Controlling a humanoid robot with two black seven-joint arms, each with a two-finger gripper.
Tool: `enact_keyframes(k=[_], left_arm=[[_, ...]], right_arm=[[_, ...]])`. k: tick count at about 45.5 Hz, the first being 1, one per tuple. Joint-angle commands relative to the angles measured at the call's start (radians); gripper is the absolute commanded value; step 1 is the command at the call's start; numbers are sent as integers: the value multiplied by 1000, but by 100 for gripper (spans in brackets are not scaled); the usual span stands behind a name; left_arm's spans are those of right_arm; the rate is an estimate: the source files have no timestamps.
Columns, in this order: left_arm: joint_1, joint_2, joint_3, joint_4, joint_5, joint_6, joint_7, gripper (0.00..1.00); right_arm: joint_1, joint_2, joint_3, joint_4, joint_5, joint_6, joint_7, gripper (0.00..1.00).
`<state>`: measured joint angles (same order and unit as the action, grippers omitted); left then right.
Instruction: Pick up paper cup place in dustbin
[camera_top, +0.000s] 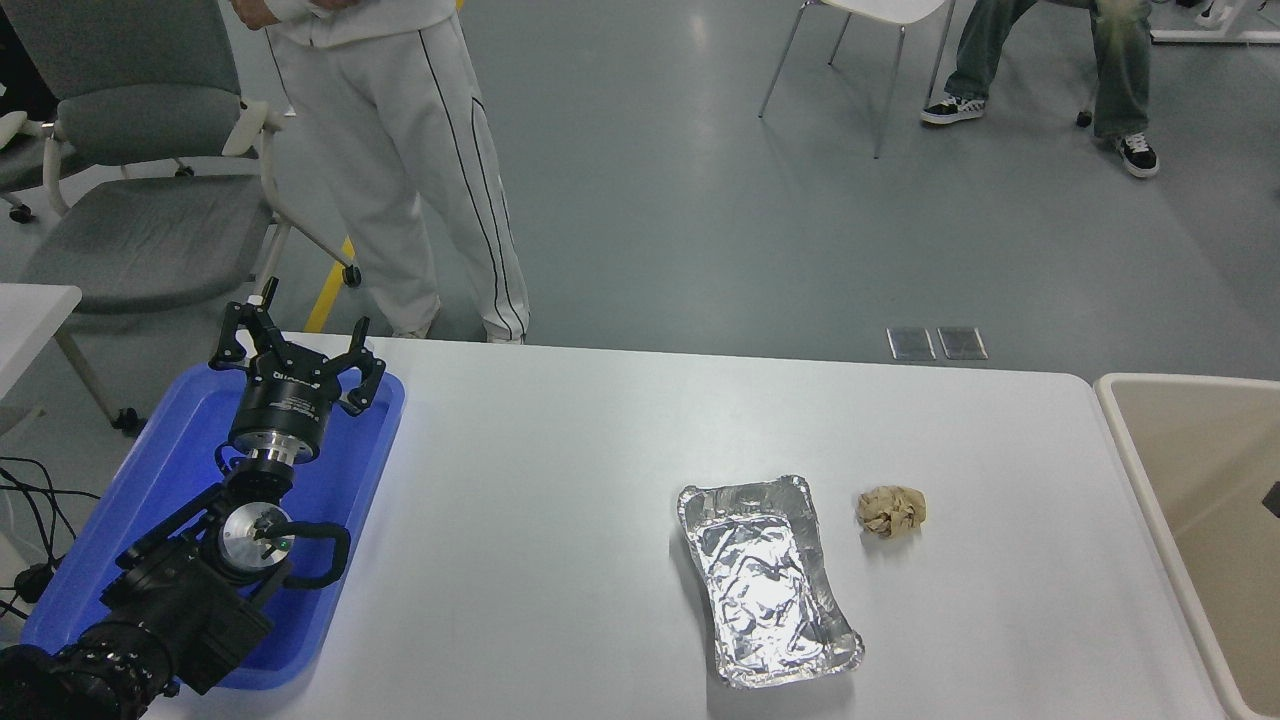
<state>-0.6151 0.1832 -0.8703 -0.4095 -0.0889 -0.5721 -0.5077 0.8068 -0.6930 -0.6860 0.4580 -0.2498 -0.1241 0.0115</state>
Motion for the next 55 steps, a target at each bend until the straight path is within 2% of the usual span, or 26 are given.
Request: enact_keyframes(k=[1,7,13,22,32,40,48,55], left_arm=[[0,1,-1,0,0,0,0,100],[0,-1,-1,0,0,0,2,100],[0,-1,-1,0,0,0,2,100],[0,-1,-1,0,0,0,2,100],[0,-1,-1,0,0,0,2,100],[0,1,-1,0,0,0,2,100],[0,-1,-1,0,0,0,2,100],[-2,1,-1,0,0,0,2,100]], right_arm=[[179,-143,-20,295,-25,8,-1,99],[327,-174,-130,450,-26,37,-1,100],[553,-172,-363,611,-26,64,-1,100],[863,-120,-622,740,-22,250,-2,100],[1042,-47,-682,800,-22,584,-2,100],[1160,23,-714,823,-22,774,-2,100],[1258,85,-713,841,-23,910,-1,100],[1370,154,-714,892,-25,910,-2,100]])
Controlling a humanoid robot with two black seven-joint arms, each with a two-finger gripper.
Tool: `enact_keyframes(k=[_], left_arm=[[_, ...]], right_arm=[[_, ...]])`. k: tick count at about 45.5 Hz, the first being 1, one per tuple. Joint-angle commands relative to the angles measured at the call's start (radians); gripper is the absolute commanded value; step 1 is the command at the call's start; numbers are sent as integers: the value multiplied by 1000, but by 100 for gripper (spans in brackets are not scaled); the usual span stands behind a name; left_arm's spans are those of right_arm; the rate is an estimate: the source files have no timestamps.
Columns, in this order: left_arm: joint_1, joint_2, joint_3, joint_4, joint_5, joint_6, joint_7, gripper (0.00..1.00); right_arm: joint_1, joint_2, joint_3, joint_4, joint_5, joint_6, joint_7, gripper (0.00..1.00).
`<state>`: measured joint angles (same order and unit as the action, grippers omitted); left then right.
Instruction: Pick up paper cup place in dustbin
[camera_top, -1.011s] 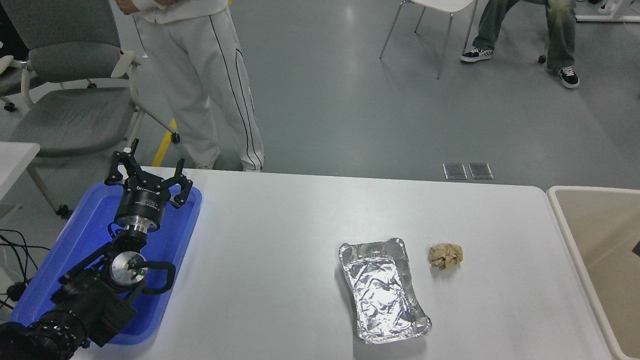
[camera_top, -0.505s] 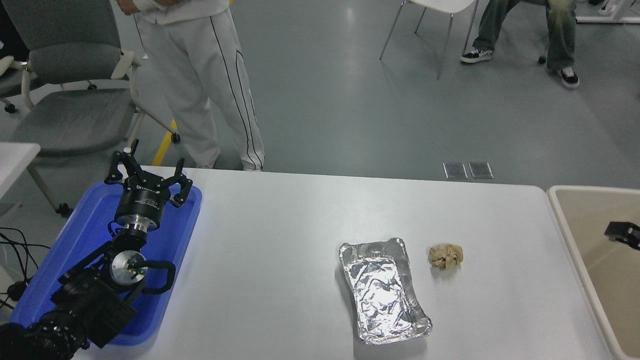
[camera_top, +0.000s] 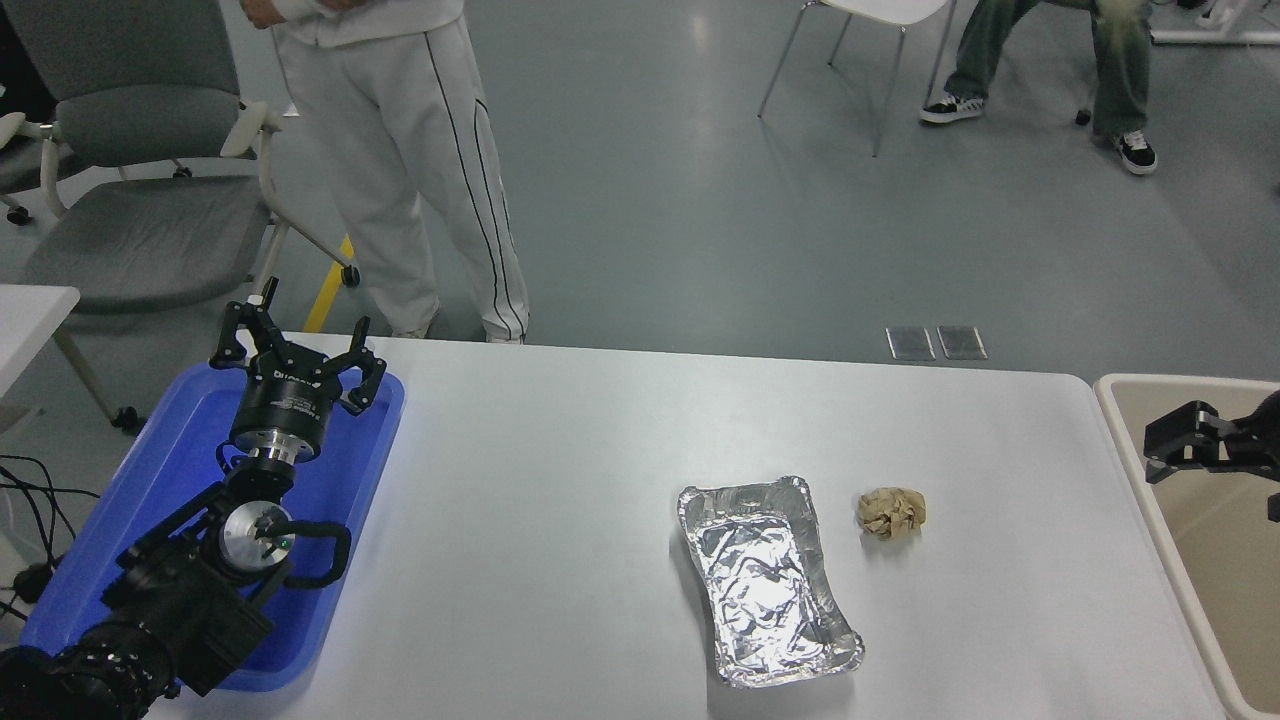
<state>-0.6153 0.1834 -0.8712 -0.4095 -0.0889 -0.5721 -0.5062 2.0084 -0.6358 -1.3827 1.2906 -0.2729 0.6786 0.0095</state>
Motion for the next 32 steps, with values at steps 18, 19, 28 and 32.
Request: enact_keyframes(k=[18,19,28,32], left_arm=[[0,-1,1,0,0,0,0,100],[0,-1,0,0,0,0,0,100],[-1,1,0,0,0,0,0,100],[-1,-1,0,0,0,0,0,100]], right_arm=[[359,272,2,159,6,107,1,100],[360,275,5,162,11,107,1,100],[357,292,39,162,14,107,1,100],[355,294,45,162,14,107,1,100]])
